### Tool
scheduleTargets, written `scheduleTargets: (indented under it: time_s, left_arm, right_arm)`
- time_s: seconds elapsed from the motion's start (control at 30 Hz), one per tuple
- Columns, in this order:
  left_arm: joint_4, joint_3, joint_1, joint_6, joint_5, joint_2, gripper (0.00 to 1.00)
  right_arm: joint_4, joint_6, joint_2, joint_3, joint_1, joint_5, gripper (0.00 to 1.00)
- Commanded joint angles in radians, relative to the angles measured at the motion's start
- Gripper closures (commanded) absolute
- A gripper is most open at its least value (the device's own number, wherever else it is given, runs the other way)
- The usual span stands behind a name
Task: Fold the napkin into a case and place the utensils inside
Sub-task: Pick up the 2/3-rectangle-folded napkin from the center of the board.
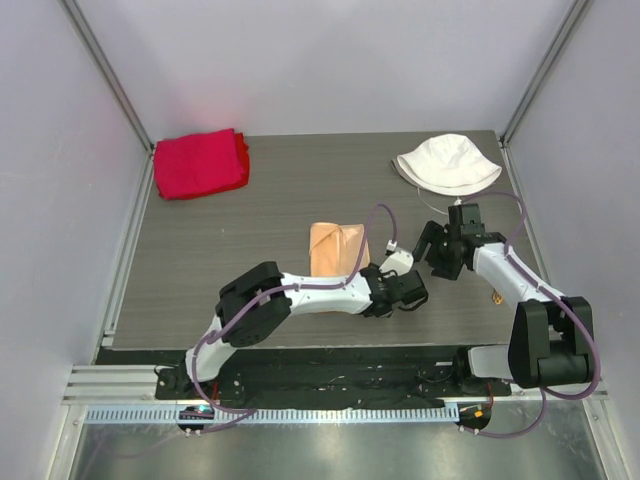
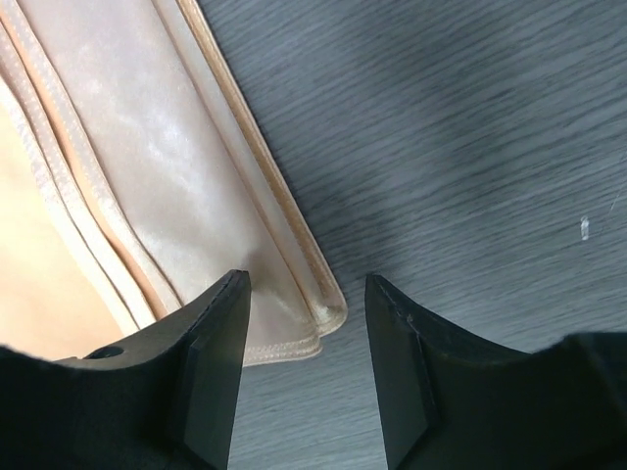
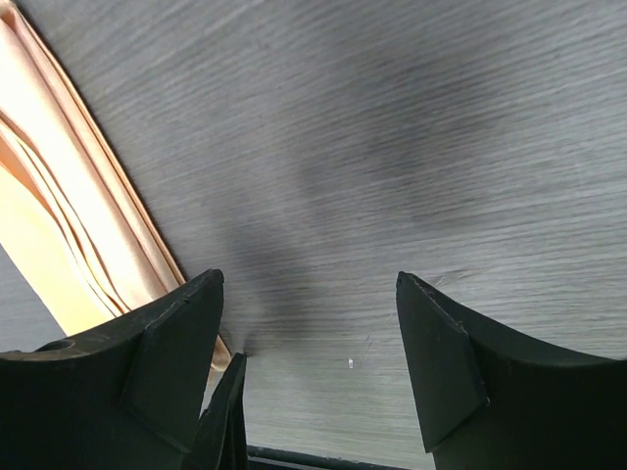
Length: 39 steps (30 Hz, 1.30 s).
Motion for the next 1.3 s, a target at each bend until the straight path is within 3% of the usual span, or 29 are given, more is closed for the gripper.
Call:
scheduleTargets:
  time_s: [0.0,0.1,0.17,0.4,0.63,0.8,1.03,1.27]
  left_arm:
    - [-0.099,0.034,-0.026,-0.039,-0.066,0.036,0.47]
    - [-0.085,0.031,-0.026,-0.033,-0.051,0.049,0.56]
    - [-0.075,0.027,-0.026,-0.019,-0.045,0.042,0.67]
    - [0.046,-0.1,0.017,0.01,0.006,-0.119,0.9]
    - [0.316,-0.418,0.116,-0.017,0.165,-0.407,0.94]
    - [0.47,-0.596,0.161,-0.048,0.266,-0.541,0.95]
    - [0.55,-0.667,0.172,-0.09,0.297,-0.61,0.96]
    - [0.58,-0.696,0.172,-0.08,0.282,-0.678,0.96]
  right_arm:
    - [0.053,-0.022,-0.023,-0.019,0.001,-0.06,0.24]
    - [0.093,-0.027,-0.02,-0.045,0.004,-0.108,0.26]
    - [0.12,-0.03,-0.005,-0.056,0.016,-0.129,0.27]
    - [0.223,-0.028,0.089,-0.054,0.032,-0.284,0.24]
    - [0.396,0.056,0.171,-0.023,0.078,-0.426,0.1]
    - [0.482,0.117,0.276,0.03,0.145,-0.424,0.09]
    - [0.594,0.206,0.412,0.093,0.171,-0.412,0.1]
    - [0.622,0.257,0.468,0.107,0.191,-0.383,0.18]
